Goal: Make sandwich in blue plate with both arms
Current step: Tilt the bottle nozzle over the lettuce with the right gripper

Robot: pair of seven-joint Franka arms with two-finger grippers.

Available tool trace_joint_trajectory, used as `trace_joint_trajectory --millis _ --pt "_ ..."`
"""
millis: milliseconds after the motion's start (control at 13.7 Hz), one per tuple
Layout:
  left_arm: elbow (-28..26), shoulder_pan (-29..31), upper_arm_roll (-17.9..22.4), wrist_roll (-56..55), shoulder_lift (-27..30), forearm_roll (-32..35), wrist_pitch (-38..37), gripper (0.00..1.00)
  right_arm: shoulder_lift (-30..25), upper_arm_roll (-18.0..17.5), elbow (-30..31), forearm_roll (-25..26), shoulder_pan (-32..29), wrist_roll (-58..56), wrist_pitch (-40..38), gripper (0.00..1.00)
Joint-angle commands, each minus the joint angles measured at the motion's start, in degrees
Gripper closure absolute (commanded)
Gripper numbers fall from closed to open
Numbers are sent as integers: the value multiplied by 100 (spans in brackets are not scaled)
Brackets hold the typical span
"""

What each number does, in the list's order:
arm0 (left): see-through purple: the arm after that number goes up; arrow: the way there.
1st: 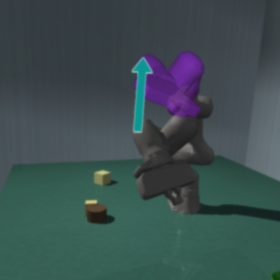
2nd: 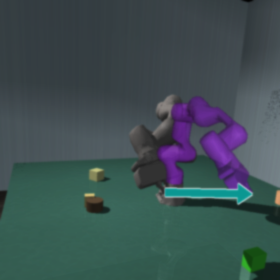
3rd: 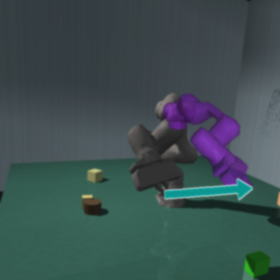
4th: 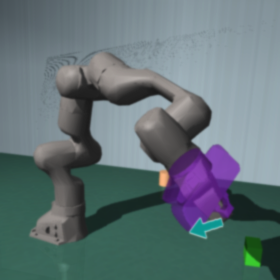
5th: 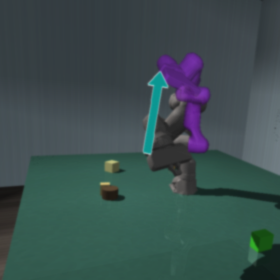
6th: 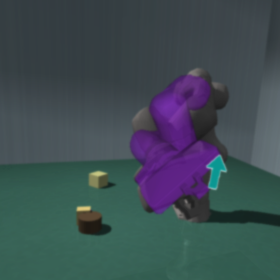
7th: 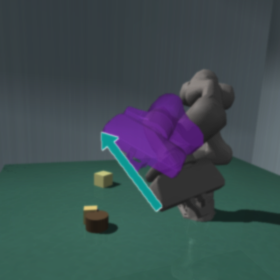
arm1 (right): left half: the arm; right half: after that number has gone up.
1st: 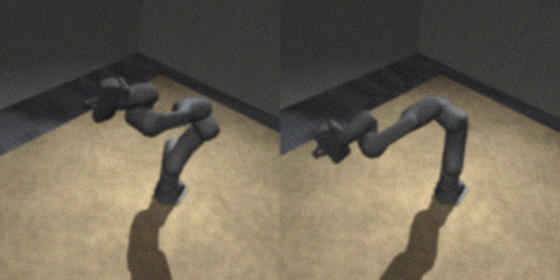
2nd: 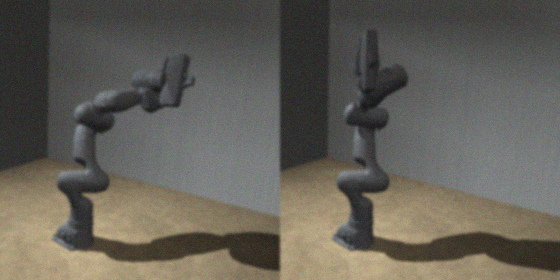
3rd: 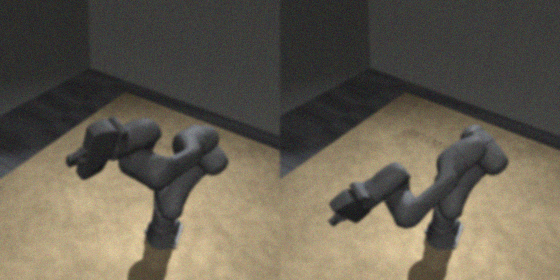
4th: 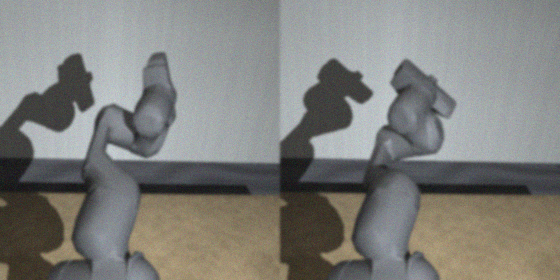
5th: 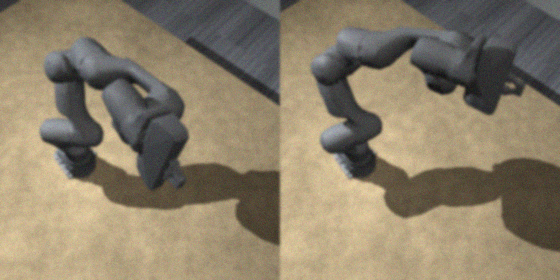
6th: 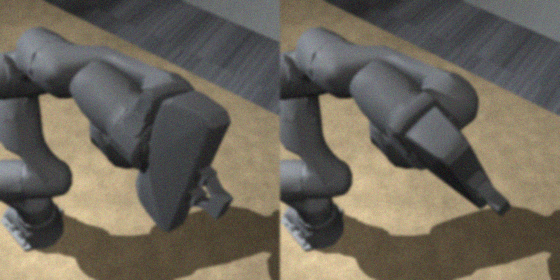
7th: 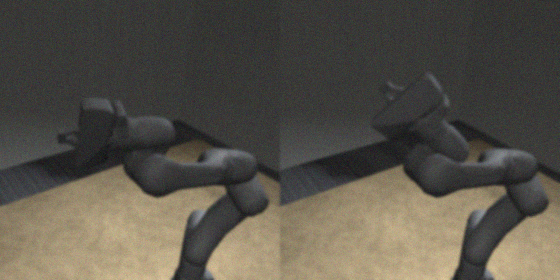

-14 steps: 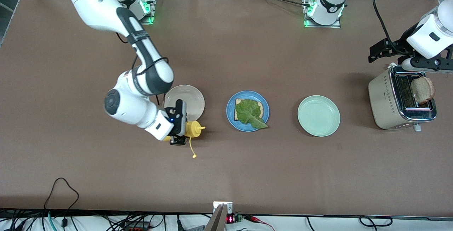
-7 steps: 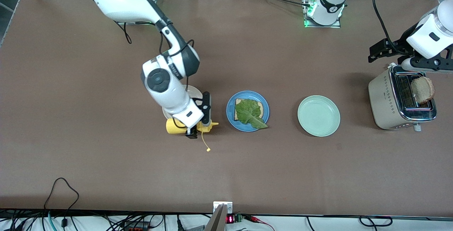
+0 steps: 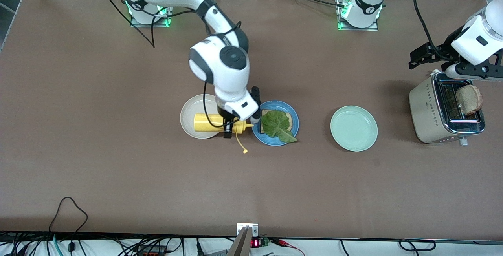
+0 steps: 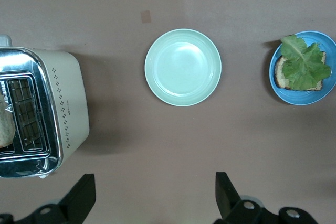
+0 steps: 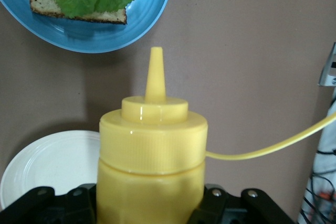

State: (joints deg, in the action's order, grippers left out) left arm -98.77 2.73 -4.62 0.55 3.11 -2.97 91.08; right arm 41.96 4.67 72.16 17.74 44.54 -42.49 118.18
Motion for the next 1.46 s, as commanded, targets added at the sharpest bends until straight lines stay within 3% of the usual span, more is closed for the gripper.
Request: trace_joint_trajectory --millis 0,220,585,1098,1171,1390 --pt "95 9 -13 -2 -30 -54 -82 0 241 604 -377 168 641 153 -347 69" --pt "95 17 -13 -2 -30 -54 -90 0 583 1061 -580 239 1125 162 -436 69" --pt "95 17 -13 -2 -30 -54 -90 0 1436 1212 -1194 335 1328 364 -401 69" --pt "86 26 5 7 -30 -54 -108 0 1455 1282 -1283 468 1399 470 -444 69" --pt "95 26 5 16 -30 -63 -108 0 1385 1256 -1283 406 1312 452 -488 69" --pt "95 26 5 7 -30 -63 -108 0 815 1204 -1257 -663 725 112 -471 69"
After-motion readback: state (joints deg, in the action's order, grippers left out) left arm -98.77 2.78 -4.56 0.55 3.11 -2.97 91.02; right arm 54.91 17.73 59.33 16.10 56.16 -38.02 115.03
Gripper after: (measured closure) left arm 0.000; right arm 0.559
